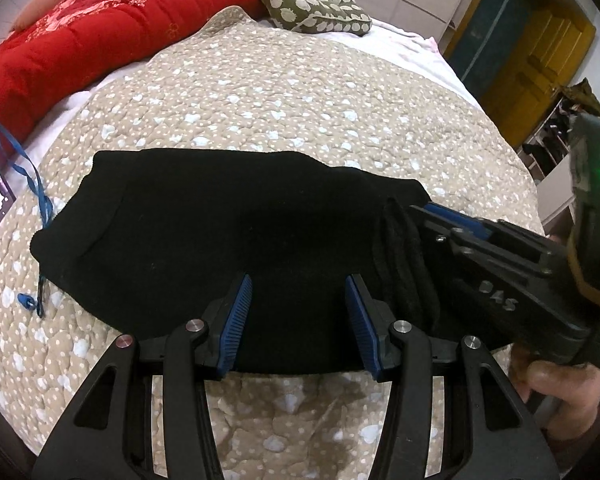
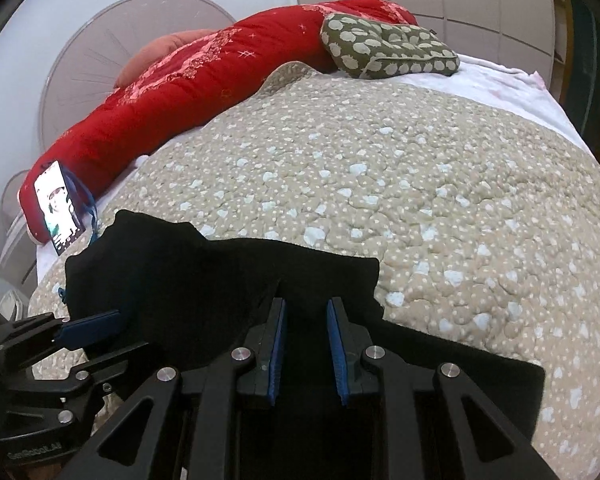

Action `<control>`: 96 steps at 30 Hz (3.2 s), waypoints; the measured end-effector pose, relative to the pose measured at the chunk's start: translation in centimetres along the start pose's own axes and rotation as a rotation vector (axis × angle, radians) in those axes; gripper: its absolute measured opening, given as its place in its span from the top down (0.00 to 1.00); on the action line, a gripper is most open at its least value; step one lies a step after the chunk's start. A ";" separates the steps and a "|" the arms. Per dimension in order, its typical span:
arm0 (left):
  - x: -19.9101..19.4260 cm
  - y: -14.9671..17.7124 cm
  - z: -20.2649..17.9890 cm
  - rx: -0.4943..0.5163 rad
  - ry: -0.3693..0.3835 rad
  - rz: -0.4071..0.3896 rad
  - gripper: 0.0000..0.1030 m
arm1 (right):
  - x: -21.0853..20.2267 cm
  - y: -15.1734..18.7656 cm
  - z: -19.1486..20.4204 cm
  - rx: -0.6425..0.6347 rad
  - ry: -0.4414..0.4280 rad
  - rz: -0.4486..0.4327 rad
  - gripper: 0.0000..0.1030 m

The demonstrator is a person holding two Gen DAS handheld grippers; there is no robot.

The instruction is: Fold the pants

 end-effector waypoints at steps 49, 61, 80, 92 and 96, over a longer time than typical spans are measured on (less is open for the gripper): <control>-2.5 0.9 9.8 -0.395 0.100 -0.227 0.67 | 10.2 -5.6 15.4 -0.228 -0.414 0.152 0.88; -9.2 0.4 -7.0 0.119 0.283 -0.375 0.67 | -9.1 -3.6 -1.9 0.066 -0.403 -0.240 0.89; -5.2 3.0 -10.7 0.347 0.241 -0.203 0.42 | -10.6 7.3 -12.9 0.503 -0.176 -0.091 0.49; 1.9 1.5 -4.4 0.102 0.128 -0.032 0.36 | -11.1 7.2 -8.5 0.179 0.001 -0.013 0.93; 0.9 0.8 -4.6 0.139 0.093 -0.059 0.32 | -10.9 9.5 -9.8 0.229 0.031 0.021 0.93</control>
Point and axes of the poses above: each gripper's, at about its wrist camera, not at the fingertips, and x roughly the way its jaws point, z to its left, y to its underside, the point moved 5 cm from there along x, roughly the way its jaws point, and after that the axes turned 1 degree about -z, right-handed, at the moved point
